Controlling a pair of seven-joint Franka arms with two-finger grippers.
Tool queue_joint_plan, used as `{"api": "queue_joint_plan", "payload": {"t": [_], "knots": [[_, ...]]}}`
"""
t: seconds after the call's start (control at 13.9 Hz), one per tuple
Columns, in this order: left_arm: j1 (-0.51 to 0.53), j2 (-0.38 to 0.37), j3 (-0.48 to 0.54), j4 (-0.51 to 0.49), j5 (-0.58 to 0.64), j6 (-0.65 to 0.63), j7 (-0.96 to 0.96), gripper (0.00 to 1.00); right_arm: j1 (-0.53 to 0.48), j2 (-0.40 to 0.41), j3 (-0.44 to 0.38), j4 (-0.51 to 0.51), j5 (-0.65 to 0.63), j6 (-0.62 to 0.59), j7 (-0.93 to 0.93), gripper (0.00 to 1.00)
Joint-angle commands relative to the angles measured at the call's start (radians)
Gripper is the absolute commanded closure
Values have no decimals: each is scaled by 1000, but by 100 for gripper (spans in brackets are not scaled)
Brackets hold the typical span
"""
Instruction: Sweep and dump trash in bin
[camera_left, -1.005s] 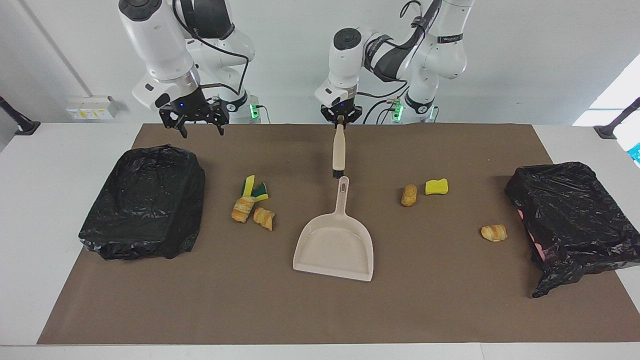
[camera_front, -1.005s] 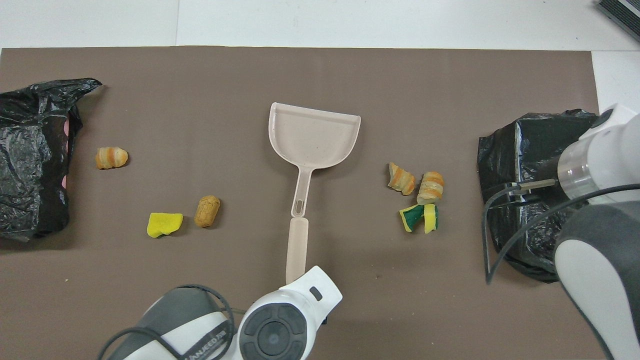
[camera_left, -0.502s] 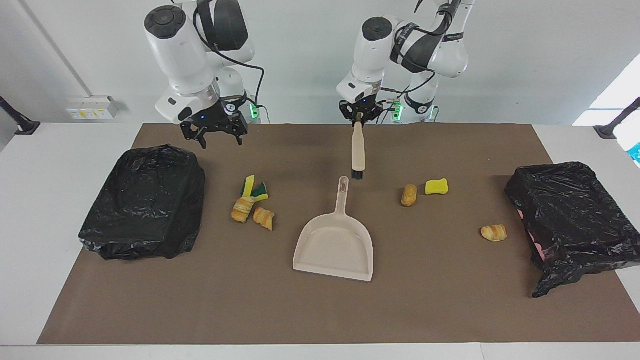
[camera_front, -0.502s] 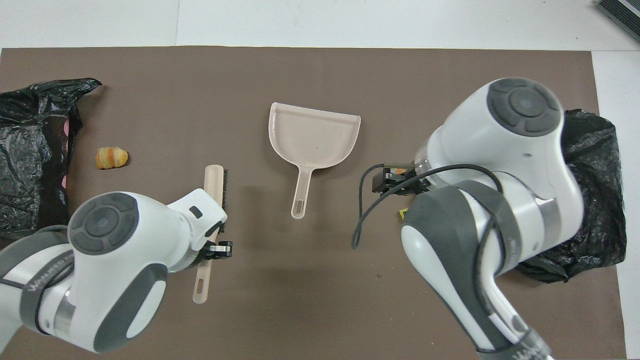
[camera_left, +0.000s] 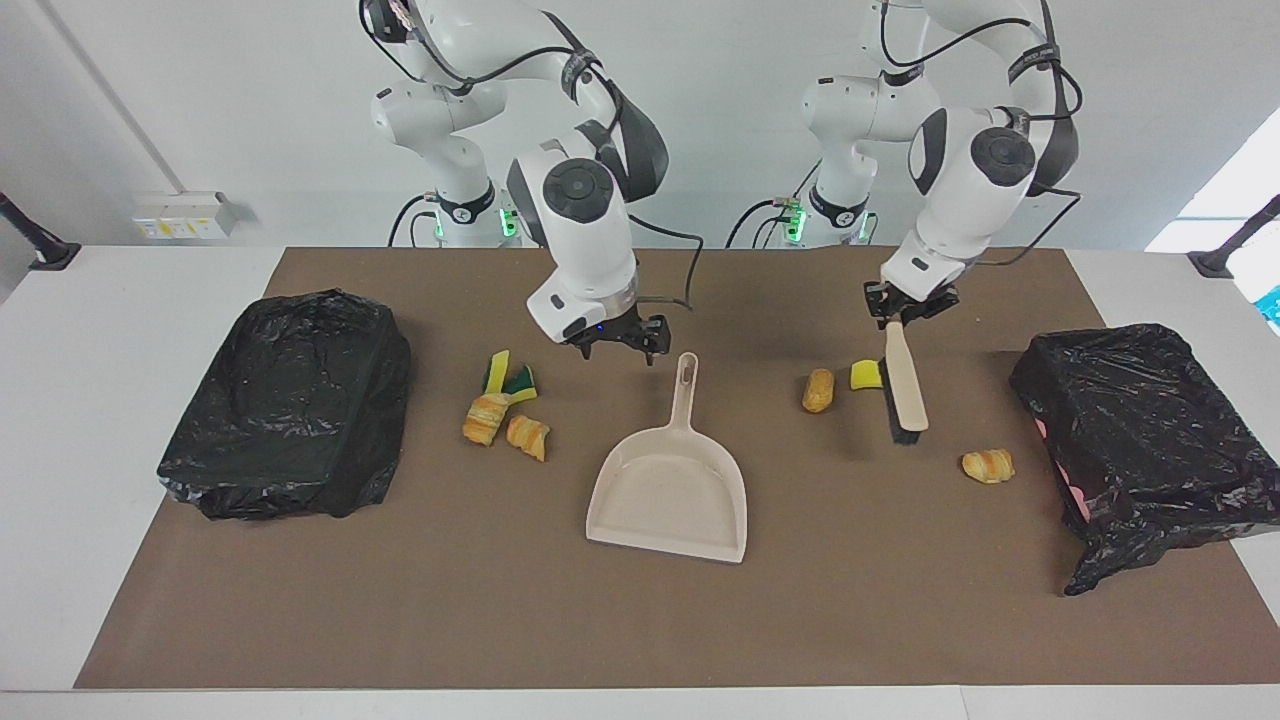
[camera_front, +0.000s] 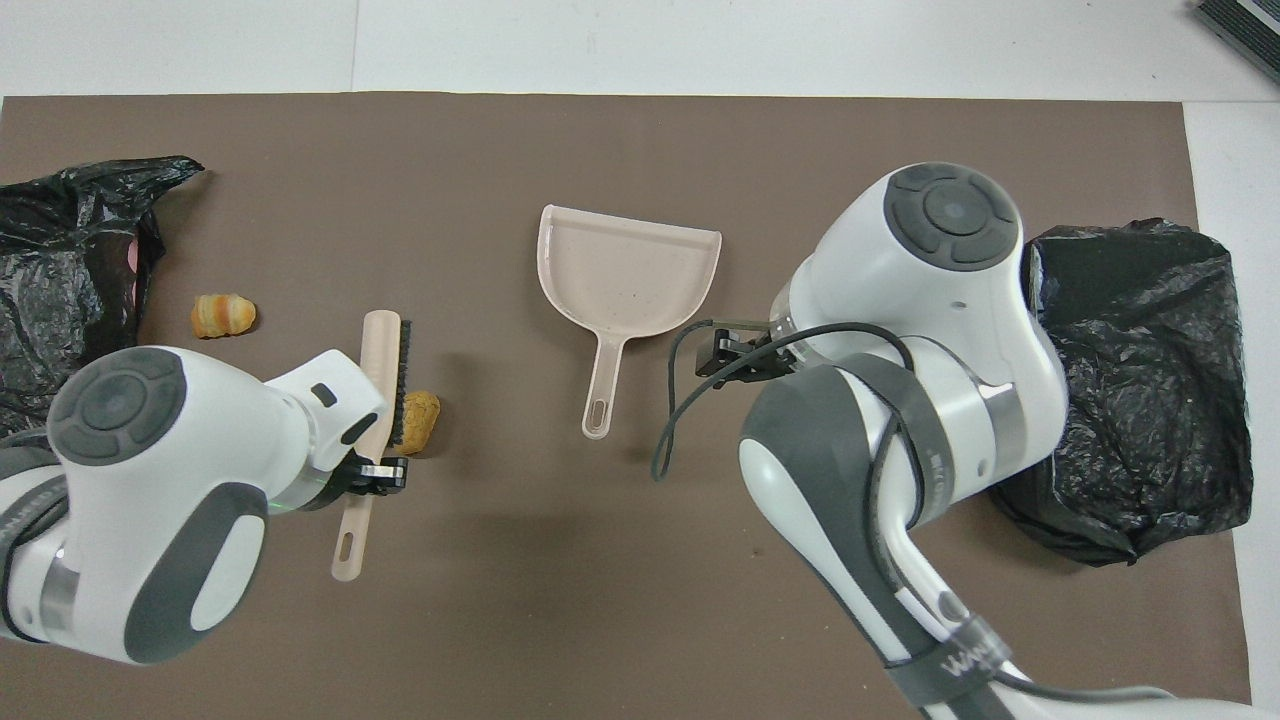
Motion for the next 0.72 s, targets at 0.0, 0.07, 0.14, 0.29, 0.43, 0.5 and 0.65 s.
{"api": "queue_joint_plan", "payload": {"t": [0.0, 0.07, 0.14, 0.29, 0.43, 0.5, 0.65], "knots": [[105, 117, -14, 107, 76, 22, 62, 100, 29, 114, 12, 89, 19, 58, 49, 0], [146, 143, -14, 114, 102, 62, 76, 100, 32, 136, 12, 89, 20, 90, 65, 0], [189, 169, -14, 117, 119, 105, 108, 100, 38, 151, 12, 89, 20, 118, 76, 0], [212, 224, -14, 146, 127, 142, 162, 100, 56, 159, 12, 80, 11, 127, 77, 0], [212, 275, -16, 166, 139, 165, 182, 100, 76, 160, 12, 63, 6, 166, 77, 0], [212, 278, -16, 166, 139, 171, 197, 100, 80, 159, 12, 54, 3, 161, 70, 2], [209, 275, -17, 154, 134, 156, 255, 100, 78, 157, 12, 60, -30, 128, 68, 16]]}}
